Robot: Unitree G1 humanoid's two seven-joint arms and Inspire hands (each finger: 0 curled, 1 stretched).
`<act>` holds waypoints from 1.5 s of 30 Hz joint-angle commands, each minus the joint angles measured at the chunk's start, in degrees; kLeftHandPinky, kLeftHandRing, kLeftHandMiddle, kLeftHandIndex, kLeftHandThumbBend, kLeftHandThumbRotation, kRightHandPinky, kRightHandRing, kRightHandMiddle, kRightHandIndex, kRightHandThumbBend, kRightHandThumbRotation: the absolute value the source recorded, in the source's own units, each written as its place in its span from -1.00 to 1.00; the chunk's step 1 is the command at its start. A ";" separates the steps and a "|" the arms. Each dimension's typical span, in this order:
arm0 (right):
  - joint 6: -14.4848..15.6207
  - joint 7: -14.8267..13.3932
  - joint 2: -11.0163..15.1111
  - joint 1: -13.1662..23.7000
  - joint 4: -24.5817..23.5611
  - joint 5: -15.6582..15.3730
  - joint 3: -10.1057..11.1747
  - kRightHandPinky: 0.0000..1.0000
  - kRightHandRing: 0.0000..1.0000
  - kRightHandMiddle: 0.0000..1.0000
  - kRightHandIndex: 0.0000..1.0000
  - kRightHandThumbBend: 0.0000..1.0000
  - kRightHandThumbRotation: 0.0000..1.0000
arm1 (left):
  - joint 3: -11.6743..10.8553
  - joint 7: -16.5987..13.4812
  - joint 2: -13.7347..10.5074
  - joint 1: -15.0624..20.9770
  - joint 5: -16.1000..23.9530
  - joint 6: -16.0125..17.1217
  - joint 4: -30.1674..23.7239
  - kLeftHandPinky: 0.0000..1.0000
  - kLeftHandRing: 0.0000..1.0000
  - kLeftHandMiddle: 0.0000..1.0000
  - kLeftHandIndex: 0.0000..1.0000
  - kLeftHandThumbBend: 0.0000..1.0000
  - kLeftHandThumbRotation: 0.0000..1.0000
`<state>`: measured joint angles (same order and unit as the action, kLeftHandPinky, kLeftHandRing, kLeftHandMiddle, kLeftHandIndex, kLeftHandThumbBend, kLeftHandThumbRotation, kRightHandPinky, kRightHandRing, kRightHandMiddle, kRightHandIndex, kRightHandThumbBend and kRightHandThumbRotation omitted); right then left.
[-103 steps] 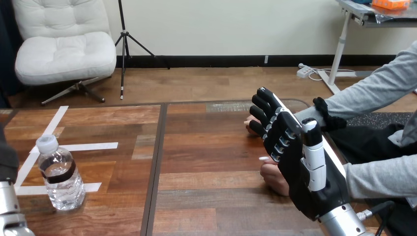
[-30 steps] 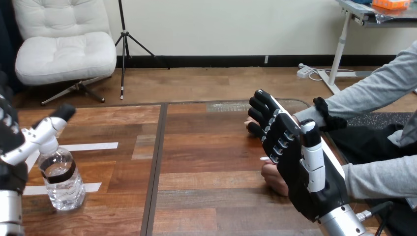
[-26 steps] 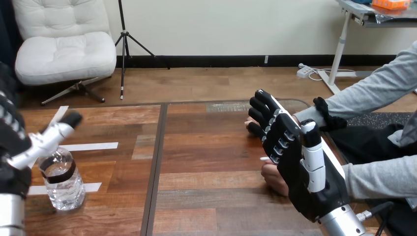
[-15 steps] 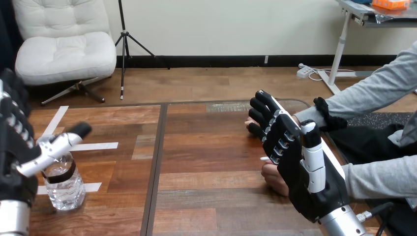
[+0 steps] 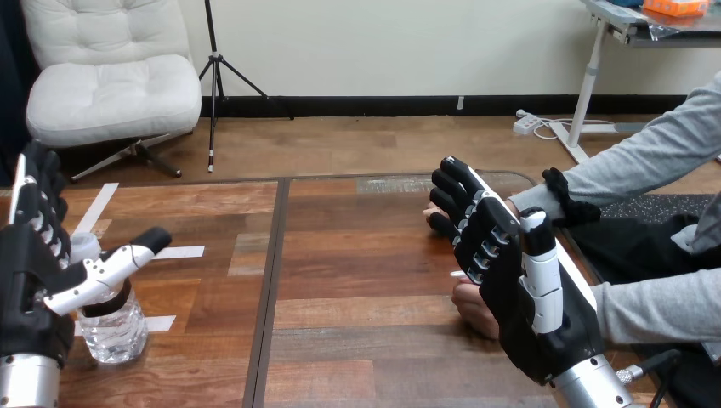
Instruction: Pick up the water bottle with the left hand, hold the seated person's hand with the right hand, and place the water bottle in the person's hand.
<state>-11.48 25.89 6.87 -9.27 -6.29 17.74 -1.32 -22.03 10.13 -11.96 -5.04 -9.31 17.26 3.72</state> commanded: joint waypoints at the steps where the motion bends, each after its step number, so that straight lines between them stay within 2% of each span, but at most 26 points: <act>1: -0.50 0.04 0.42 1.45 -2.67 0.23 0.46 1.00 1.00 0.95 0.92 0.63 1.00 | 0.90 0.10 -1.91 1.87 0.94 0.76 -0.13 1.00 1.00 1.00 1.00 1.00 -1.00; 13: -0.65 0.21 0.44 1.52 -2.63 0.38 0.46 1.00 1.00 0.95 0.92 0.64 1.00 | 0.53 -0.22 -2.60 1.39 1.37 -0.51 -0.53 1.00 1.00 1.00 1.00 1.00 -1.00; 22: -0.76 0.69 0.66 1.58 -2.48 0.71 0.67 1.00 1.00 0.96 0.92 0.62 1.00 | 0.59 -1.73 -2.50 1.39 2.76 -0.56 0.16 1.00 1.00 1.00 1.00 1.00 -1.00; 32: -1.12 0.49 0.57 1.39 -2.48 0.28 0.83 1.00 1.00 0.96 0.92 0.60 1.00 | 0.73 -3.73 -1.56 2.20 3.38 0.34 2.43 1.00 1.00 1.00 1.00 1.00 -1.00; 45: -1.02 0.71 0.66 1.62 -2.03 0.51 1.11 1.00 1.00 0.96 0.93 0.61 1.00 | 0.47 -5.14 -2.03 3.58 3.03 1.46 6.13 1.00 1.00 1.00 1.00 1.00 -1.00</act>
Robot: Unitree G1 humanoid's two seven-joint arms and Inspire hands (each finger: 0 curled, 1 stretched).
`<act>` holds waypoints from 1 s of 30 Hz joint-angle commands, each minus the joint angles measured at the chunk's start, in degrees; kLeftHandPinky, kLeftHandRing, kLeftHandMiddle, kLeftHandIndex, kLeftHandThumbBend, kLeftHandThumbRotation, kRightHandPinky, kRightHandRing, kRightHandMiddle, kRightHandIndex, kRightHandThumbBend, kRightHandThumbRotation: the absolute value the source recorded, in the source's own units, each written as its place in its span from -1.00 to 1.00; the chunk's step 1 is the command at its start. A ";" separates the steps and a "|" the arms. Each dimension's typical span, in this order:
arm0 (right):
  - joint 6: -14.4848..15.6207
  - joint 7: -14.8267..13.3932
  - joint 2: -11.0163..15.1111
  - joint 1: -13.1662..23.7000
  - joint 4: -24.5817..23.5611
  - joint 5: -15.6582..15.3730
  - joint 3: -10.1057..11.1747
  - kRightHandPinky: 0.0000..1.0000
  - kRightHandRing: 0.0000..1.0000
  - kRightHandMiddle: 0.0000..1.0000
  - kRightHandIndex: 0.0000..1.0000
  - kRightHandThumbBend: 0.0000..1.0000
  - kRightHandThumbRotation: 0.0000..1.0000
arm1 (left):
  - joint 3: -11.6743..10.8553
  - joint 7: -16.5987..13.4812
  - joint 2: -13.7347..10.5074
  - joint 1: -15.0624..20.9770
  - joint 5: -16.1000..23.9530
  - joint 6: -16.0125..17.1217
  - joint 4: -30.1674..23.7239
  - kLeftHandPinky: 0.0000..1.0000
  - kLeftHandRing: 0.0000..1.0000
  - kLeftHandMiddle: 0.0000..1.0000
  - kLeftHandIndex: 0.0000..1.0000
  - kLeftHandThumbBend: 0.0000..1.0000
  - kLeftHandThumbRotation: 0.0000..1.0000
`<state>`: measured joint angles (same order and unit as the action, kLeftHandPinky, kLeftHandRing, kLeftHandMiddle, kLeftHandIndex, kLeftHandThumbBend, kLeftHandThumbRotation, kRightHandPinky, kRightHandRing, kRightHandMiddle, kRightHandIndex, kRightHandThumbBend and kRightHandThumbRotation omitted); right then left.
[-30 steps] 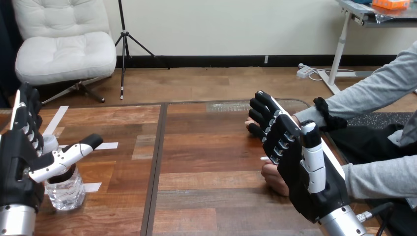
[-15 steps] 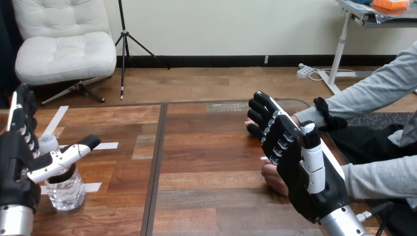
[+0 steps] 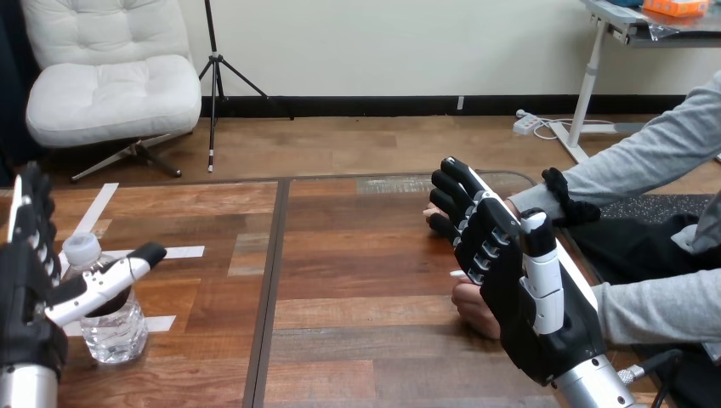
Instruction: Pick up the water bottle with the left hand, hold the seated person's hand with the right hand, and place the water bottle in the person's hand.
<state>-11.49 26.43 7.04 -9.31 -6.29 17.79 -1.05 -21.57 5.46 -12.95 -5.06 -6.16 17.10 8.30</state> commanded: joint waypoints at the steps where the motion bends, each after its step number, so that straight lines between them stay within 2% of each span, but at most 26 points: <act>1: -0.99 0.20 0.49 1.68 -2.01 0.49 0.84 1.00 1.00 0.96 0.93 0.61 1.00 | -0.02 -0.47 -1.07 3.66 -0.28 1.65 1.73 1.00 1.00 1.00 1.00 1.00 -1.00; 10: -1.35 0.51 0.44 1.71 -1.77 0.51 0.84 1.00 1.00 0.96 0.94 0.62 1.00 | -0.81 -1.75 -1.49 3.94 -0.91 1.08 2.87 1.00 1.00 1.00 1.00 1.00 -1.00; 19: -1.26 0.55 0.52 1.83 -1.92 0.56 0.90 1.00 1.00 0.97 0.94 0.63 1.00 | -1.22 -4.69 -2.94 3.74 1.57 -0.45 3.43 1.00 1.00 1.00 1.00 1.00 -0.97; 30: -0.90 0.29 0.46 1.47 -2.50 0.58 1.03 1.00 1.00 0.97 0.94 0.65 1.00 | -2.12 -4.23 -3.62 3.92 0.38 -0.06 5.25 1.00 1.00 1.00 1.00 1.00 -0.98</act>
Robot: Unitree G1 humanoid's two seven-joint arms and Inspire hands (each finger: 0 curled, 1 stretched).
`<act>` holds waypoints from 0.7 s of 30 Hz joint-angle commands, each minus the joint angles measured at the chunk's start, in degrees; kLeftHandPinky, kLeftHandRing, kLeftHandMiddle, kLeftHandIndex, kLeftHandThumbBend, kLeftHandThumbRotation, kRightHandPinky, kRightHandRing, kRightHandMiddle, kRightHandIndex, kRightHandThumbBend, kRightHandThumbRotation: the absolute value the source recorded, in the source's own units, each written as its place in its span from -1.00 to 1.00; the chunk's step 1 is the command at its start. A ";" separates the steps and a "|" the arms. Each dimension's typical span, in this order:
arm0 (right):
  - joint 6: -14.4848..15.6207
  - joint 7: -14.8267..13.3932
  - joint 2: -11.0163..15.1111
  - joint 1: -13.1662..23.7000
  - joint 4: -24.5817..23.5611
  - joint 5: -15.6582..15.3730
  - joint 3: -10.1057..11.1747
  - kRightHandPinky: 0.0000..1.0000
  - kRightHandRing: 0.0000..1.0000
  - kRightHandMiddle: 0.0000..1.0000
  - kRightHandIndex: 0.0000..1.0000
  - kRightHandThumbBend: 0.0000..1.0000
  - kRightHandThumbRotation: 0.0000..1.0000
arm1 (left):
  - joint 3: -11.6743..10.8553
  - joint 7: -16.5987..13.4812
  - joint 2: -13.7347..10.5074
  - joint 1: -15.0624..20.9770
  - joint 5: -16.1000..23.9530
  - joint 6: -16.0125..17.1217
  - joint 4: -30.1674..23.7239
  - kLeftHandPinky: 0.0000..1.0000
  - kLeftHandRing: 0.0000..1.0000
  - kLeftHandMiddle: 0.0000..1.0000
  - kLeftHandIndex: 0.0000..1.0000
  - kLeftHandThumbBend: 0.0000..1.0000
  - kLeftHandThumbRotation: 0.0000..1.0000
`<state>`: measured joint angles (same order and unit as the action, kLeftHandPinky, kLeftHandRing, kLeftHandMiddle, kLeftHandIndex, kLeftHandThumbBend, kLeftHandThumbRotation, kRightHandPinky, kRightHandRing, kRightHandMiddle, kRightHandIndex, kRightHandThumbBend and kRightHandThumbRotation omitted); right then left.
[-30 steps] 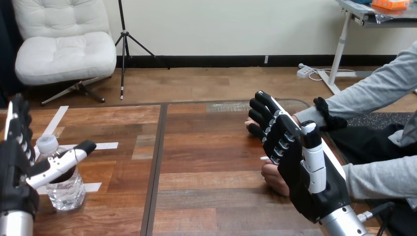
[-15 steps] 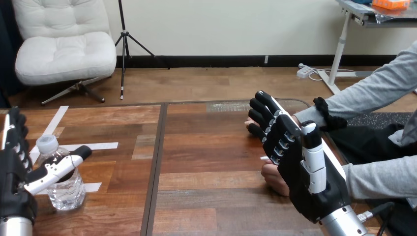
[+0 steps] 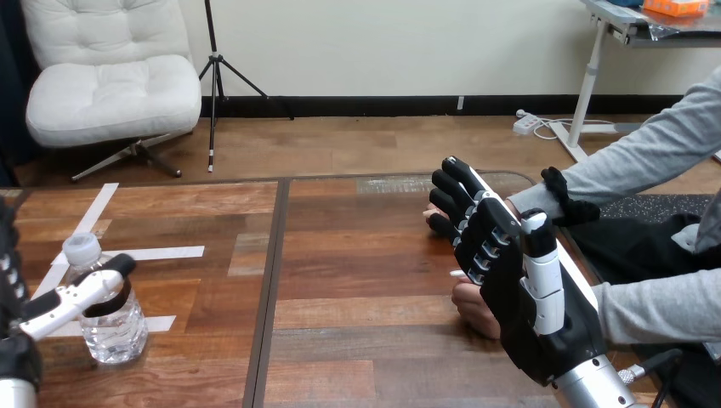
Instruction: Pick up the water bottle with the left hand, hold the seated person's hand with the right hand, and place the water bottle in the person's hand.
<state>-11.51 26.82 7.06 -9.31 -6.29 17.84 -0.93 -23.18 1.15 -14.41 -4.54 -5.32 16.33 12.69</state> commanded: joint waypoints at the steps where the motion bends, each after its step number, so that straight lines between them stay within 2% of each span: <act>1: -0.83 -0.15 0.44 1.40 -2.60 0.54 0.92 1.00 1.00 0.97 0.94 0.65 1.00 | -0.54 0.00 -2.20 3.39 -0.43 0.60 0.90 1.00 1.00 1.00 1.00 1.00 -0.98; 5: -0.89 0.02 0.51 1.36 -2.76 0.78 1.05 1.00 1.00 0.97 0.93 0.66 1.00 | -0.50 -1.21 -2.81 3.53 0.70 -1.21 1.19 1.00 1.00 1.00 1.00 1.00 -0.96; 13: -0.61 0.64 0.70 1.42 -2.74 1.41 1.33 1.00 1.00 0.98 0.94 0.62 1.00 | -0.28 -2.56 -3.80 4.50 1.78 -1.72 3.07 1.00 1.00 1.00 1.00 1.00 -0.92; 21: -0.18 0.86 0.60 1.55 -2.66 1.47 1.53 1.00 1.00 0.98 0.94 0.62 1.00 | -0.08 -3.40 -4.90 6.89 1.97 -3.86 5.37 1.00 1.00 1.00 1.00 0.99 -0.92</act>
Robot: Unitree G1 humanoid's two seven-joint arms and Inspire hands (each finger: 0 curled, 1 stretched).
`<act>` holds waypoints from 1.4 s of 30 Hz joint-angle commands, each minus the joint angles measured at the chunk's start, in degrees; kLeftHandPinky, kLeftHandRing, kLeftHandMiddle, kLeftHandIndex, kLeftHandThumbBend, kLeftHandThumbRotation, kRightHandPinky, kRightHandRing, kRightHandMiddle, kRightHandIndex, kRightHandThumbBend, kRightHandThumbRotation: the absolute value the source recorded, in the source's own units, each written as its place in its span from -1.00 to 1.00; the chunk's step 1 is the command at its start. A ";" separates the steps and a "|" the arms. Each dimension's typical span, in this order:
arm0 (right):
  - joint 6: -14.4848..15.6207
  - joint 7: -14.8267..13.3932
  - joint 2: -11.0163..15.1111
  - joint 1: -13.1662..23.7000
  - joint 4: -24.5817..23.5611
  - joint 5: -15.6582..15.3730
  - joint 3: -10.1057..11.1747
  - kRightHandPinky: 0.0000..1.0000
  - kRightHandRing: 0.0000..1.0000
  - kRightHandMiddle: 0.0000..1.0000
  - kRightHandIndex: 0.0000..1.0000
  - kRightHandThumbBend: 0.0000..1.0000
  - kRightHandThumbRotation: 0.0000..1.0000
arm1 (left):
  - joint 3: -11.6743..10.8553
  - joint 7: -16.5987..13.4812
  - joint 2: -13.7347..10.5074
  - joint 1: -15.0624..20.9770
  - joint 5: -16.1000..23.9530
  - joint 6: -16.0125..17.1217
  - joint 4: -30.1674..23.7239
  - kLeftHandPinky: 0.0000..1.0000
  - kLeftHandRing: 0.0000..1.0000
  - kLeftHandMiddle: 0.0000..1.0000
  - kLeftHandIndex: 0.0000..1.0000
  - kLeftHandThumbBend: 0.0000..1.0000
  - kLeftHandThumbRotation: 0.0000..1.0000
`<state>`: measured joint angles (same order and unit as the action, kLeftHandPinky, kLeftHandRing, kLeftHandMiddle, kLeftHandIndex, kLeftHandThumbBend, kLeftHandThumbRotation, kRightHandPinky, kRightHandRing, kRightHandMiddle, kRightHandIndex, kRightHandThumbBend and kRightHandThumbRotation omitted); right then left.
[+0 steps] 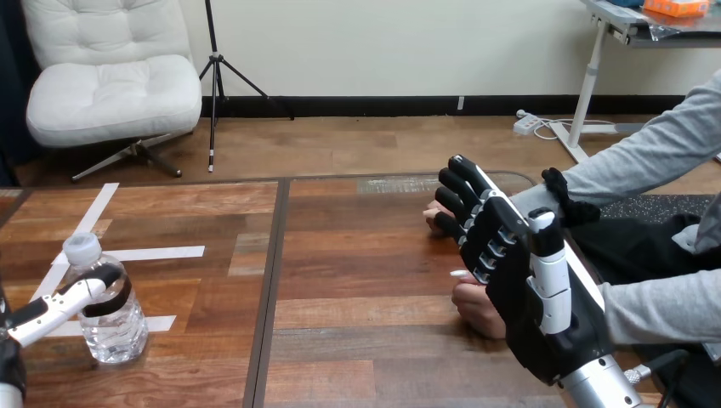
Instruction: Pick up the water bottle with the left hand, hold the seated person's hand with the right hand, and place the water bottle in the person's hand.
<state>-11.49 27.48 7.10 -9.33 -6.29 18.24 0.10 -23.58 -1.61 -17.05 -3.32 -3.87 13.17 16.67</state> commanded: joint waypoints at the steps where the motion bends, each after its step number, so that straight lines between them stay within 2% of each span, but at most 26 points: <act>1: -0.14 0.21 0.55 1.59 -2.66 1.06 0.51 1.00 1.00 0.98 0.94 0.62 1.00 | 0.32 -0.72 -2.32 5.90 0.49 -0.81 1.66 1.00 1.00 1.00 1.00 1.00 -0.92; 14: -0.17 -0.44 0.31 1.54 -2.72 0.33 0.50 1.00 1.00 0.97 0.93 0.66 1.00 | 0.80 -0.04 -4.41 10.64 0.35 -0.85 9.21 1.00 1.00 1.00 1.00 0.92 -0.97; 26: -0.23 -0.19 0.27 1.64 -2.62 0.63 0.53 1.00 1.00 0.97 0.93 0.66 1.00 | 1.46 0.85 -6.27 15.46 0.55 1.57 18.42 1.00 1.00 1.00 1.00 0.94 -0.98; 42: -0.24 -0.19 0.43 1.54 -2.71 0.43 0.53 1.00 1.00 0.97 0.94 0.65 1.00 | 3.18 0.96 -8.24 20.29 1.73 2.02 27.73 1.00 1.00 1.00 1.00 0.99 -0.84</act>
<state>-11.33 27.35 7.09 -9.35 -6.30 18.17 0.28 -21.78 -0.84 -23.32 12.49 -3.31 14.28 41.20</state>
